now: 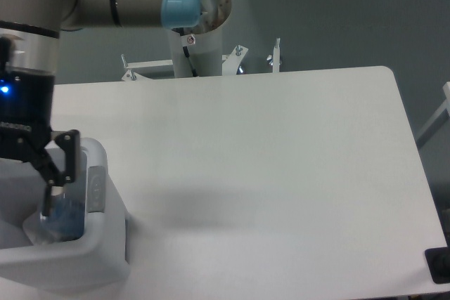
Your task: Place the trash in the trash can
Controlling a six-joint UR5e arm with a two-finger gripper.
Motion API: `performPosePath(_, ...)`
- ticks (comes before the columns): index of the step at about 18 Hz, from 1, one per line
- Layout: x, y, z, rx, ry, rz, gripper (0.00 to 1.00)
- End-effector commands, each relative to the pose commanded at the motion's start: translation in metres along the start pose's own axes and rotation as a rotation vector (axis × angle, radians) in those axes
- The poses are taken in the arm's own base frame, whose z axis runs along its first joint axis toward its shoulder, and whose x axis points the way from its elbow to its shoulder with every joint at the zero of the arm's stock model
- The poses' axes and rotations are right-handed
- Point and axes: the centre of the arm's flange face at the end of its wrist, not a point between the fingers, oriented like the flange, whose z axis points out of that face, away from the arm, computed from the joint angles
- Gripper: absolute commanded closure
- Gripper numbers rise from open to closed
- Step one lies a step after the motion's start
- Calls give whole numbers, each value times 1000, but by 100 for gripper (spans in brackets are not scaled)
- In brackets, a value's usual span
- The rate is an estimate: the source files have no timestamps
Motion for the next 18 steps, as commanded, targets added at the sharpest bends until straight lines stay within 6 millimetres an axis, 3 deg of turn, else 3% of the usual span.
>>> performPosePath(3,-64,-4,4,-8,-138,44,0)
performPosePath(6,-116,9,13,-100,-244,182,0)
performPosePath(9,-151,25,15,-255,-354,370,0)
performPosePath(11,-183,35,2,-356,-398,467,0)
performPosePath(15,-219,49,-23,-591,-305,673,0)
performPosePath(18,-223,50,-33,-638,-275,708,0)
